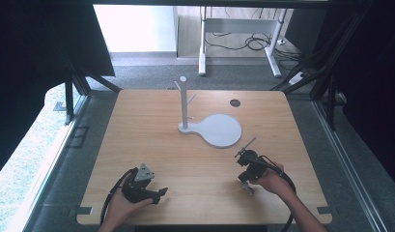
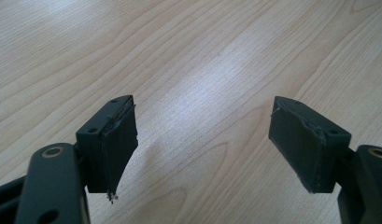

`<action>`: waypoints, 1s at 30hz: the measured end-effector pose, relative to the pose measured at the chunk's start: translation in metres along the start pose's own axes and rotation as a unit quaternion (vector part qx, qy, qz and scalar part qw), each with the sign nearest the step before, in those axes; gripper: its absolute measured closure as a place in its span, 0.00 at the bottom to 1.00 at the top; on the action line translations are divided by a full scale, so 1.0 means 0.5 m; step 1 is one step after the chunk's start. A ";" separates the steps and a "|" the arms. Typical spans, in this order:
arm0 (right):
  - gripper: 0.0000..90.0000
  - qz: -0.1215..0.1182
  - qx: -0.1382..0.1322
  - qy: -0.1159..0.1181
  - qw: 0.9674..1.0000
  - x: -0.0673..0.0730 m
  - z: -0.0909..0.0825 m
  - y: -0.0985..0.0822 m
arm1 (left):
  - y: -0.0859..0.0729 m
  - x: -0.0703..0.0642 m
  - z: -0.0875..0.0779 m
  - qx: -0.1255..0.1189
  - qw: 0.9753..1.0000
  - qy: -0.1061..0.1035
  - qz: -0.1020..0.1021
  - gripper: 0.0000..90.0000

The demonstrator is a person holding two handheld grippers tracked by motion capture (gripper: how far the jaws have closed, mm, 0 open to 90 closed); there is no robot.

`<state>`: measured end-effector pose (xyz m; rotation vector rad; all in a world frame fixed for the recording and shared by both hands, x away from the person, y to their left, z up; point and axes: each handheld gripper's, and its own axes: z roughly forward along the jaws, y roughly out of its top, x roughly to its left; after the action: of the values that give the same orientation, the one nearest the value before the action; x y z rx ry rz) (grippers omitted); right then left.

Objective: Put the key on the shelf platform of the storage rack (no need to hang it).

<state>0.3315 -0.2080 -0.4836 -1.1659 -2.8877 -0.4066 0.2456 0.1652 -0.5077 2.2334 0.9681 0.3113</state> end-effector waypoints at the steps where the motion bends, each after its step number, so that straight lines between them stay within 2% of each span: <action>1: 0.99 0.000 -0.002 0.000 1.000 0.000 -0.004 -0.001 | 0.000 0.000 0.000 -0.001 1.000 0.000 0.000 0.27; 9: 1.00 -0.007 0.001 -0.011 1.000 -0.005 -0.050 -0.001 | 0.000 0.001 -0.002 -0.006 1.000 0.002 -0.001 0.27; 17: 1.00 -0.006 -0.007 -0.022 1.000 -0.014 -0.094 0.001 | 0.001 0.001 -0.006 -0.016 1.000 0.006 -0.001 0.27; 24: 1.00 -0.014 -0.012 -0.025 1.000 -0.017 -0.117 0.010 | 0.002 0.001 -0.008 -0.022 1.000 0.009 -0.001 0.27; 30: 1.00 -0.032 -0.026 -0.030 0.999 -0.011 -0.128 0.021 | 0.002 0.000 -0.007 -0.020 1.000 0.007 -0.001 0.27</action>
<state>0.3364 -0.2196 -0.4199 -1.1132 -2.9906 -0.4581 0.2445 0.1666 -0.5044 2.1967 0.9627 0.3442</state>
